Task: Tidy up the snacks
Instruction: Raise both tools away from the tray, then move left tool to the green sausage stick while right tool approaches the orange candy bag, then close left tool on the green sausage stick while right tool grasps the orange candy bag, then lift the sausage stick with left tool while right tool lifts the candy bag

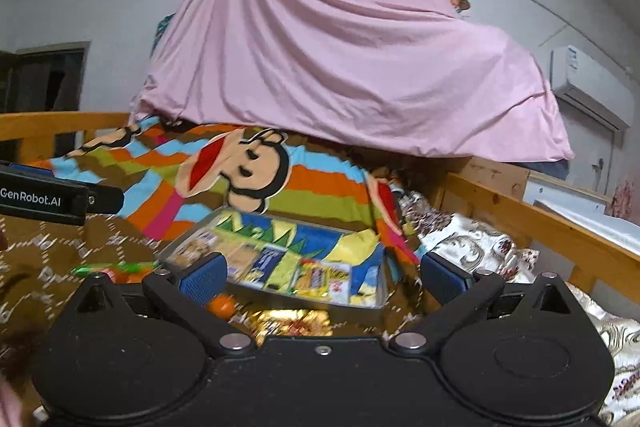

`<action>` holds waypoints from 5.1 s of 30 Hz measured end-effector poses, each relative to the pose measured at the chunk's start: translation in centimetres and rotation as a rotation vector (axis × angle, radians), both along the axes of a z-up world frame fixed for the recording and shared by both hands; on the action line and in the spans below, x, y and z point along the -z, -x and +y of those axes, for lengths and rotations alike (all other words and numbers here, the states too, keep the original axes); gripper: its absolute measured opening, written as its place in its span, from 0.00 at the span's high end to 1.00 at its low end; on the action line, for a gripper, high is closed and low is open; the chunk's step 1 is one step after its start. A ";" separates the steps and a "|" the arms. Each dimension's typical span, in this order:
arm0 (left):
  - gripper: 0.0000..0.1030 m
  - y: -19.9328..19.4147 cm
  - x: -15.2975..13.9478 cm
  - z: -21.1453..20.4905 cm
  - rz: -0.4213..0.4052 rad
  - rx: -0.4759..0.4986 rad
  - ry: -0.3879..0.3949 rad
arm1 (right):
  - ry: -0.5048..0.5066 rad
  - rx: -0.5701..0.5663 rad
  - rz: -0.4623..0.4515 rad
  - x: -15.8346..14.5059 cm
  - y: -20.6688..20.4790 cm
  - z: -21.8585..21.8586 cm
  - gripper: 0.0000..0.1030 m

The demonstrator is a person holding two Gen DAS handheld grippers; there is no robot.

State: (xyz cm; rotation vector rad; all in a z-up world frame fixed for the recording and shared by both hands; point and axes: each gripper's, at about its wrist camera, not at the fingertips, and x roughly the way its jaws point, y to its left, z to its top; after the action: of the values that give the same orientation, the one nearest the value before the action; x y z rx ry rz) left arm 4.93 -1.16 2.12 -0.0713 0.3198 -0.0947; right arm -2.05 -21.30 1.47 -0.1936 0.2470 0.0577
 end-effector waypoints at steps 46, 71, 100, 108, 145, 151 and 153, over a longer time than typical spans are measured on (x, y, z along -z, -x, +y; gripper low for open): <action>0.00 -13.0 4.8 11.4 0.656 -0.109 0.093 | 0.193 -0.352 0.205 5.8 -6.0 11.7 0.01; 0.01 -19.0 8.7 11.1 0.697 -0.100 -0.060 | 0.463 -0.259 0.126 13.2 -15.6 20.2 0.01; 0.01 -18.8 9.8 7.8 0.642 0.226 -0.254 | -0.002 -0.510 0.447 7.3 -17.9 9.2 0.01; 0.08 -20.2 9.8 10.4 0.704 0.241 -0.009 | -0.272 -0.596 0.653 8.6 -24.2 7.1 0.08; 0.60 -17.9 8.5 7.7 0.606 0.224 -0.203 | -0.105 -0.412 0.667 11.8 -20.1 10.4 0.45; 0.49 -18.4 8.2 7.2 0.529 0.291 -0.220 | -0.136 -0.410 0.664 12.3 -20.7 10.3 0.44; 0.53 -19.5 9.0 7.4 0.570 0.287 -0.208 | -0.136 -0.411 0.658 12.4 -20.7 10.3 0.44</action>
State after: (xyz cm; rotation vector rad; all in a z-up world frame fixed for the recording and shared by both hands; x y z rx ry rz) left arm 24.47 6.21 -6.89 0.1586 0.9067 -0.3275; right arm 18.68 -11.00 -10.89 -0.0815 0.8538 0.5504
